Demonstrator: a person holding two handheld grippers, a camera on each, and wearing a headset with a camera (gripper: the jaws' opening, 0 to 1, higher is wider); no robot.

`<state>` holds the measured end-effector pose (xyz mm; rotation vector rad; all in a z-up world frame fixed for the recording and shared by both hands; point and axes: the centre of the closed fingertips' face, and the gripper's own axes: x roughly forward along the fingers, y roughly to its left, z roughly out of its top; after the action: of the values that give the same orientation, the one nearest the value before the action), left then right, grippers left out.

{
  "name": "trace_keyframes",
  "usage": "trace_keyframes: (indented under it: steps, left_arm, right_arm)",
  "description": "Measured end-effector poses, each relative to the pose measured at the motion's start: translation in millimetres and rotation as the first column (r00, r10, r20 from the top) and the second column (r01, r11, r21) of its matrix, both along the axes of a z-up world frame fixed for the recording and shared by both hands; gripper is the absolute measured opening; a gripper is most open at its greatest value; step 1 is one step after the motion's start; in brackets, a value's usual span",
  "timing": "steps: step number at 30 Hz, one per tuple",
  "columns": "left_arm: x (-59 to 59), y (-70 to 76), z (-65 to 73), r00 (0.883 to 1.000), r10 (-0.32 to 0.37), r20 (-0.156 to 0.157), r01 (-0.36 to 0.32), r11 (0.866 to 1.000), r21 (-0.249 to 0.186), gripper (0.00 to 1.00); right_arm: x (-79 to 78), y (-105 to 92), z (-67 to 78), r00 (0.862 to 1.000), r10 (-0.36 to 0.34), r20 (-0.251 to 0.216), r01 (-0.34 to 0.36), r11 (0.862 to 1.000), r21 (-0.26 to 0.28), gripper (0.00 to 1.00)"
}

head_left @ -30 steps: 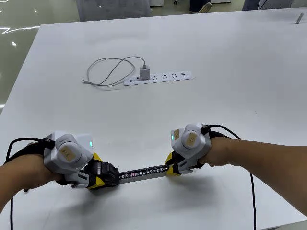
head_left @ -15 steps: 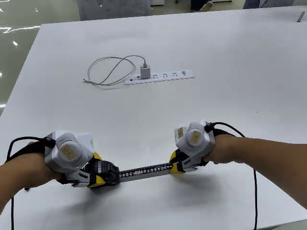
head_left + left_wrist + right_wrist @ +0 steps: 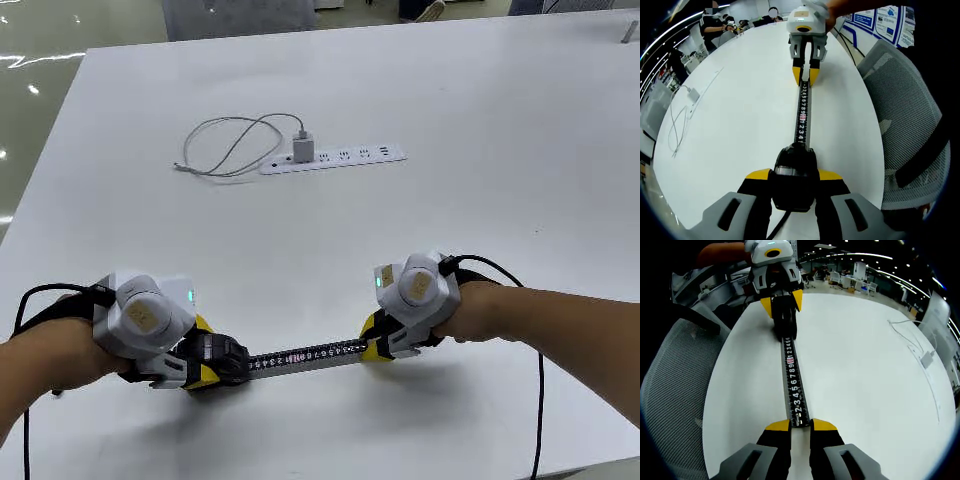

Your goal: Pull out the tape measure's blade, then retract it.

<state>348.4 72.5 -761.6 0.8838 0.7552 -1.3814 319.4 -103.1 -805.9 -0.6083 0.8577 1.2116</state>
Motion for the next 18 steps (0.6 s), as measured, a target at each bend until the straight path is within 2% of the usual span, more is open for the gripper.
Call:
trace_keyframes:
  steps: [18]
  left_arm:
    - [0.3, 0.0, -0.9, 1.000, 0.002, -0.002, -0.002, 1.000, -0.003, 0.28]
  right_arm:
    - [-0.8, -9.7, 0.5, 1.000, -0.003, -0.014, 0.003, 1.000, 0.000, 0.09]
